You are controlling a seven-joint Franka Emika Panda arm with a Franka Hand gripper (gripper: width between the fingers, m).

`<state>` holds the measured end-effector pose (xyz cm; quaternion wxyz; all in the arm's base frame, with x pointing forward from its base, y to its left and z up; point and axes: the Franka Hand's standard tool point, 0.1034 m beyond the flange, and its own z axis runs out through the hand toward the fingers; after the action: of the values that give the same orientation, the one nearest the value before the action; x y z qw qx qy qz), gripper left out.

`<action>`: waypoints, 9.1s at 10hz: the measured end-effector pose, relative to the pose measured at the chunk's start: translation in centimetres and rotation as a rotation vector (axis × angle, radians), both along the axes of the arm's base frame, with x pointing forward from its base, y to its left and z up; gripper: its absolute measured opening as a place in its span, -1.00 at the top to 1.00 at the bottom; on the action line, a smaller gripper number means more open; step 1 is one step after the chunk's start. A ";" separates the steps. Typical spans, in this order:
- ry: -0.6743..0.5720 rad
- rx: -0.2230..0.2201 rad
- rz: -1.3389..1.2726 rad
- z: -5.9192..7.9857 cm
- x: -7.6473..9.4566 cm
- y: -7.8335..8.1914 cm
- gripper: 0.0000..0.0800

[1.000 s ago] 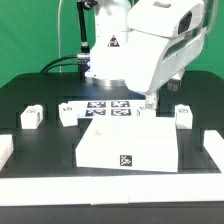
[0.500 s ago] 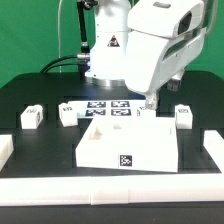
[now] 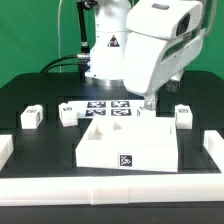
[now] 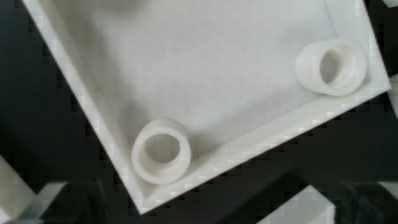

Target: Assemble one leg

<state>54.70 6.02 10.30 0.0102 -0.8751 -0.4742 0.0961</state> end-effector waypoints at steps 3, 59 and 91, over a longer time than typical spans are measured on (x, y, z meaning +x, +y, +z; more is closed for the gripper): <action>-0.142 0.141 0.278 -3.1 -4.6 -4.2 -0.62; -0.218 0.163 0.440 -7.7 -7.1 -2.1 -0.62; 0.584 -0.260 -1.040 -6.4 -15.0 6.5 -0.62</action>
Offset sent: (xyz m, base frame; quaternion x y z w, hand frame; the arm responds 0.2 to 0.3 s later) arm -0.0592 -0.0053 -0.0477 -0.0636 0.1510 -0.1446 0.9758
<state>39.71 12.54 3.90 0.0784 -0.9235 0.0533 0.3716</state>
